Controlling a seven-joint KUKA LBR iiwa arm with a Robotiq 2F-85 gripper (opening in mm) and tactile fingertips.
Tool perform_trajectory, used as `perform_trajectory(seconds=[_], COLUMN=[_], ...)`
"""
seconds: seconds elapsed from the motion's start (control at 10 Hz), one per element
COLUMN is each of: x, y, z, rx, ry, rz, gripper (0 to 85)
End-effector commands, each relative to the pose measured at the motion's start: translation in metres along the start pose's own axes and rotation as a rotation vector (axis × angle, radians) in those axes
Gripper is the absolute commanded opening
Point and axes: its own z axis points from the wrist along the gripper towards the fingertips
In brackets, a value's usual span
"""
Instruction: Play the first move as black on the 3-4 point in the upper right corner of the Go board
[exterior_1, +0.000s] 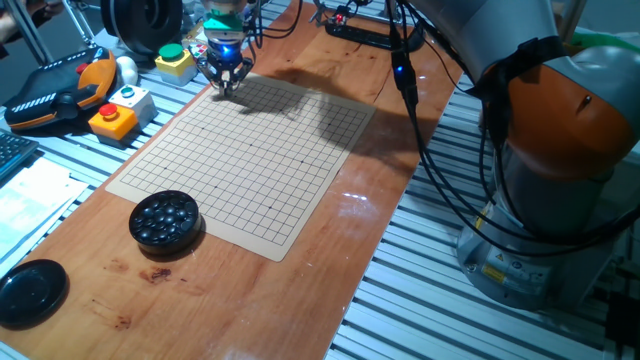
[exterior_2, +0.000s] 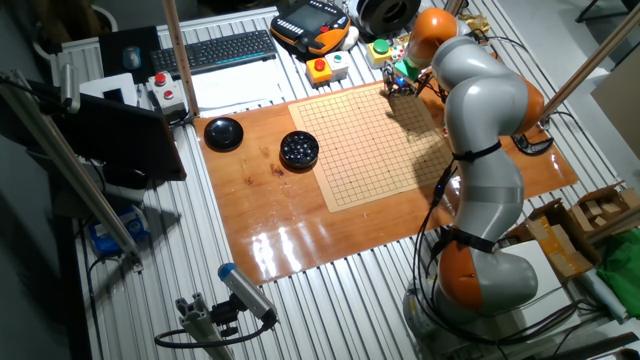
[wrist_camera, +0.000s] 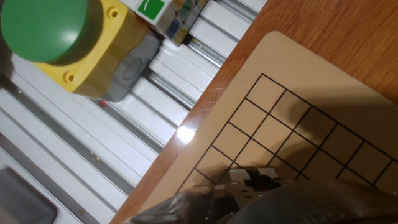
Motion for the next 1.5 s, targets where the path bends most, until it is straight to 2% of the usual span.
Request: perform_trajectory(seconds=[0.0,0.2,1.4], x=[0.0,0.0001,-0.0004], y=[-0.0003,-0.0003,0.0006], z=[0.0003,0.0002,0.0024], rx=[0.0,0.003,0.004], ry=[0.001,-0.004,-0.005], rz=[-0.001,-0.007,-0.018], gripper=[22.7,26.7,27.3])
